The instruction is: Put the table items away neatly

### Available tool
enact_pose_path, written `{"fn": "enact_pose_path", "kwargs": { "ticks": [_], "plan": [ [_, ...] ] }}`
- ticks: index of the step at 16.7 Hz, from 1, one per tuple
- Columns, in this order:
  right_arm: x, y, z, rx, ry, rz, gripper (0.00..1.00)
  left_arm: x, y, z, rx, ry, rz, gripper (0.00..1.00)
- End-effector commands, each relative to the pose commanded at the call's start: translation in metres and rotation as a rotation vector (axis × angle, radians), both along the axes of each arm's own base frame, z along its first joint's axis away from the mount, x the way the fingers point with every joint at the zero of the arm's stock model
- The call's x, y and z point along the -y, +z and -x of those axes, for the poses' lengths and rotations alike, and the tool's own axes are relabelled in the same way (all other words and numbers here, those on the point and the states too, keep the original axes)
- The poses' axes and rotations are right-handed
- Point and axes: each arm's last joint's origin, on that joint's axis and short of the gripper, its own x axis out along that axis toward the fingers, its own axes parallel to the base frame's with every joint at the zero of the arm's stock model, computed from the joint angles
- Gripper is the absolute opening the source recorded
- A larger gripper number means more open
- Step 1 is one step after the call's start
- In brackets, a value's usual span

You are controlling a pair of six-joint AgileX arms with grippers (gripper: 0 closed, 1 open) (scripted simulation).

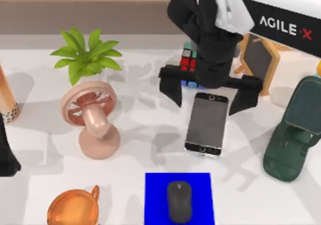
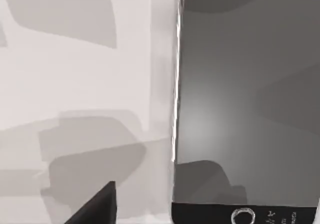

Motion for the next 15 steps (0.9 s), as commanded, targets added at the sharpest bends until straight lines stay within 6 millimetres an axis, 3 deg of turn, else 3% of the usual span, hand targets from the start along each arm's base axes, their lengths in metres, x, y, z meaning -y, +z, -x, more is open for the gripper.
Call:
{"fn": "enact_pose_path", "kwargs": {
  "ticks": [3,10,13,15],
  "plan": [
    [0.009,0.0,-0.009,-0.008,-0.024,0.004,1.0,0.0,0.0,0.0,0.0,0.0,0.0,1.0],
    [0.008,-0.006,-0.004,-0.011,-0.024,0.005,1.0,0.0,0.0,0.0,0.0,0.0,0.0,1.0],
    [0.009,-0.021,-0.007,-0.002,-0.025,-0.001,1.0,0.0,0.0,0.0,0.0,0.0,0.0,1.0],
    [0.009,-0.042,-0.009,-0.004,-0.021,-0.001,1.0,0.0,0.0,0.0,0.0,0.0,0.0,1.0]
  ]
}}
